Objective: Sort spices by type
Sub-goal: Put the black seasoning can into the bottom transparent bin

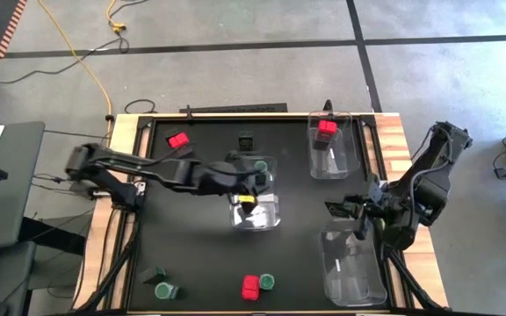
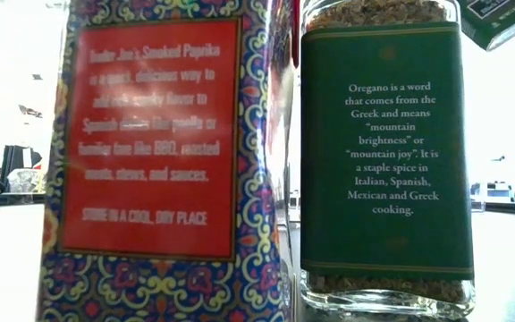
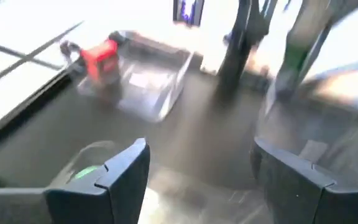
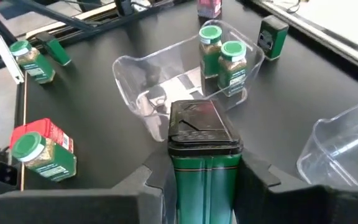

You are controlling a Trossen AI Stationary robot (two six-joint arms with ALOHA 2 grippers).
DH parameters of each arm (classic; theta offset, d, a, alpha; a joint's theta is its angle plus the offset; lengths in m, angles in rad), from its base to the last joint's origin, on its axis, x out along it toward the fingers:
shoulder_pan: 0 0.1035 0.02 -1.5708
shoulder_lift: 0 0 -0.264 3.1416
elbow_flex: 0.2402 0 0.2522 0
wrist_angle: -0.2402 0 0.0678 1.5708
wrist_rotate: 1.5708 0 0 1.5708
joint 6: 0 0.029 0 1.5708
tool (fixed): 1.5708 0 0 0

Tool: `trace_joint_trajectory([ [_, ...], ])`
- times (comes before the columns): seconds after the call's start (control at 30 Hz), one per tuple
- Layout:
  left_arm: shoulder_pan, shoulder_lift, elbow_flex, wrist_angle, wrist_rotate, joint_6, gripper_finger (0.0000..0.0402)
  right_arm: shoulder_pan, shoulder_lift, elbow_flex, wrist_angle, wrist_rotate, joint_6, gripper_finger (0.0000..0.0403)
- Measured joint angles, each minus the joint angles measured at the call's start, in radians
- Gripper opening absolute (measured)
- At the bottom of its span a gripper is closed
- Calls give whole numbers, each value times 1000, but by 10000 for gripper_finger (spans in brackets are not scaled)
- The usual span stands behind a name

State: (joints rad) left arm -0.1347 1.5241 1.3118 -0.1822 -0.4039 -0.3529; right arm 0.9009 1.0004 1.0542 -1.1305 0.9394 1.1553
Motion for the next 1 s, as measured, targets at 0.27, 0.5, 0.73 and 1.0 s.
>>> trace_joint_trajectory([
  [0.27,1,-59,-216,326,0,-198,265,0,0,0,-14,109,-12,133],
  [0.5,15,12,-215,462,34,-235,265,-49,0,0,98,174,-90,133],
  [0.73,13,75,-215,850,183,102,265,-132,1,0,352,169,-345,134],
  [1.0,4,78,-214,892,220,233,265,-211,2,0,648,106,-644,134],
])
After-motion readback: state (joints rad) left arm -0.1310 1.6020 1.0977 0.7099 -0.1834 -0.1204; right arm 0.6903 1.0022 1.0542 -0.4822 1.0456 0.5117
